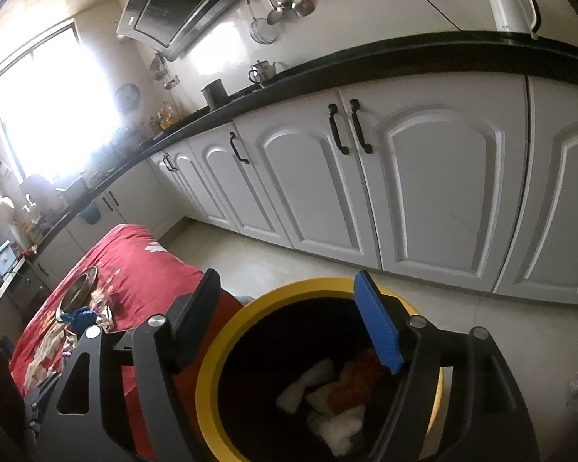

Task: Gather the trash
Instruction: 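Move both tools back over the candy wrappers on the table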

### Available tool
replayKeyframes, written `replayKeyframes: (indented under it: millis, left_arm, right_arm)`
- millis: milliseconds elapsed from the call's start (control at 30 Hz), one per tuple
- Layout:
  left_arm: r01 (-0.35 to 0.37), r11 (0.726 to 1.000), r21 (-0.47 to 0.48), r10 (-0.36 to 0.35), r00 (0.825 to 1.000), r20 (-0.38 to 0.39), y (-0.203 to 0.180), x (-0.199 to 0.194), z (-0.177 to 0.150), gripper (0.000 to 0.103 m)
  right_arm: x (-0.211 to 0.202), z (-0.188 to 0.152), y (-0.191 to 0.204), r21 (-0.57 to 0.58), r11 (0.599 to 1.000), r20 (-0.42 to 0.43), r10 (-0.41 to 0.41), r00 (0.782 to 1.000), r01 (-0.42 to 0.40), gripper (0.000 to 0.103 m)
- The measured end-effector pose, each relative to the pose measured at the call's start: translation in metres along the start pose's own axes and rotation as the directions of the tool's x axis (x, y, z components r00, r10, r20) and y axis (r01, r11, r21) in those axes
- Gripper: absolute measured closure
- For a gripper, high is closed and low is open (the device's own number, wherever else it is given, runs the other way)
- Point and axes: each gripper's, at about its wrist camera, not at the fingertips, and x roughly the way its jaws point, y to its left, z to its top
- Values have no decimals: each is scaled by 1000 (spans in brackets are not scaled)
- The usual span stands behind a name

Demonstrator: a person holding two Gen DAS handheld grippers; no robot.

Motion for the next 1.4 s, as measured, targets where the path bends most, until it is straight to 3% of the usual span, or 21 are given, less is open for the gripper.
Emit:
replayKeyframes:
  millis: [400, 867, 1400]
  left_arm:
    - [-89, 994, -70, 95, 991, 95, 29, -33, 4, 11]
    - [-190, 975, -116, 210, 959, 193, 58, -83, 2, 11]
    - [-258, 952, -164, 288, 937, 197, 92, -112, -11, 11]
  right_arm:
    - [-14, -5, 42, -138, 990, 26, 21, 999, -17, 21]
    - [-24, -12, 101, -265, 958, -12, 110, 994, -109, 18]
    - [-27, -20, 150, -338, 922, -59, 180, 982, -189, 17]
